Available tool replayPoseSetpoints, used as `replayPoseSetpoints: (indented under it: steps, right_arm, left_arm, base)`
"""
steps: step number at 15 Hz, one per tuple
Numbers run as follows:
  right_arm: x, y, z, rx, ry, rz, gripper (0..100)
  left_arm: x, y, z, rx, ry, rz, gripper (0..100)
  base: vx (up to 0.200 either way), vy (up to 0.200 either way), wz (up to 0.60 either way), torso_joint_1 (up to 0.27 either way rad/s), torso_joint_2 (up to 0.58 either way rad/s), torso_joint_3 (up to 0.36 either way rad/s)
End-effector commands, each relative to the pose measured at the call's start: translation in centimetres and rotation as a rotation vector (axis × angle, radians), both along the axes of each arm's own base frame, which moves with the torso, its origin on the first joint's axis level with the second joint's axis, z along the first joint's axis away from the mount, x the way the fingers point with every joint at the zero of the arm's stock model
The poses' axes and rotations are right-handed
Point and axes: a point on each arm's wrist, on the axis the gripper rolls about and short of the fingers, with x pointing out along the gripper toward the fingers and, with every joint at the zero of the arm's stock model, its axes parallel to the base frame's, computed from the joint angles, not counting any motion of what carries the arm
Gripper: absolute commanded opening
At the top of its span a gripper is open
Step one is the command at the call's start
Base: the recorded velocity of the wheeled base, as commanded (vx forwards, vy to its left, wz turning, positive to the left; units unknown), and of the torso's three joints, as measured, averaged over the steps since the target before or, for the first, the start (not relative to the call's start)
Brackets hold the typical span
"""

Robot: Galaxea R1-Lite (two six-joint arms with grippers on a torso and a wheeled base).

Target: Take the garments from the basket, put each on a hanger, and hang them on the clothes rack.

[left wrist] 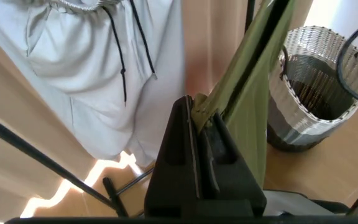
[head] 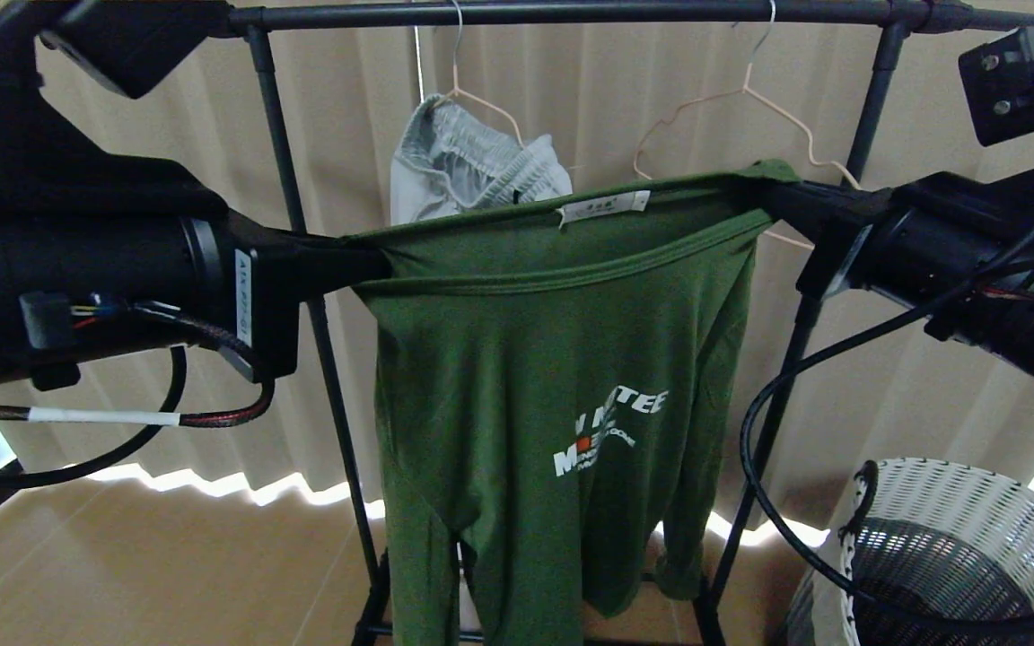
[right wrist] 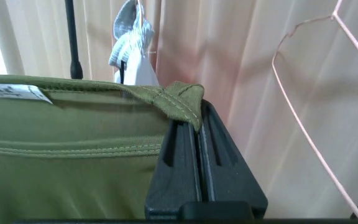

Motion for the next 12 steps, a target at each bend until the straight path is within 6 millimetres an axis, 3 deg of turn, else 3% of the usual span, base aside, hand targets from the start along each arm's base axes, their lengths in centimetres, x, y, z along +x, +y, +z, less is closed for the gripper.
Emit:
replayPoseSetpoints:
  steps: [1,4,5,7,8,12]
  right_arm:
    - [-0.6,-0.3,0.1,-0.005,0.005,-0.001,0]
    - [-1.4,-0.8,0.3,-0.014,0.021,-0.001,0]
    - [-1.6,-0.9,0.2,-0.015,0.023,0.0,100]
    - [-2.3,-1.2,-0.9,-0.025,0.046,-0.002,100]
    - [-3.7,-1.6,-2.1,-0.047,0.062,0.015,100]
    - [-5.9,-2.1,-3.0,-0.076,0.06,0.051,100]
  left_arm:
    - [0.2,-0.1,0.1,-0.002,-0.012,0.0,0]
    - [0.7,-0.4,-0.1,0.005,-0.032,0.011,0]
    - [0.7,-0.4,-0.1,0.008,-0.034,0.017,0]
    - [1.0,-0.4,-0.7,0.027,-0.02,0.042,0]
    - [1.6,0.1,-1.4,0.044,-0.017,0.101,0]
    - [3.4,0.8,-3.1,0.113,-0.075,0.245,0]
  base:
    - [0.0,0.0,0.0,0.0,0.0,0.0]
    - [0.0,0.0,0.0,0.0,0.0,0.0]
    - [0.0,0.0,0.0,0.0,0.0,0.0]
    - [0.0,0.0,0.0,0.0,0.0,0.0]
    - [0.0,0.0,0.0,0.0,0.0,0.0]
    - [0.0,0.0,0.0,0.0,0.0,0.0]
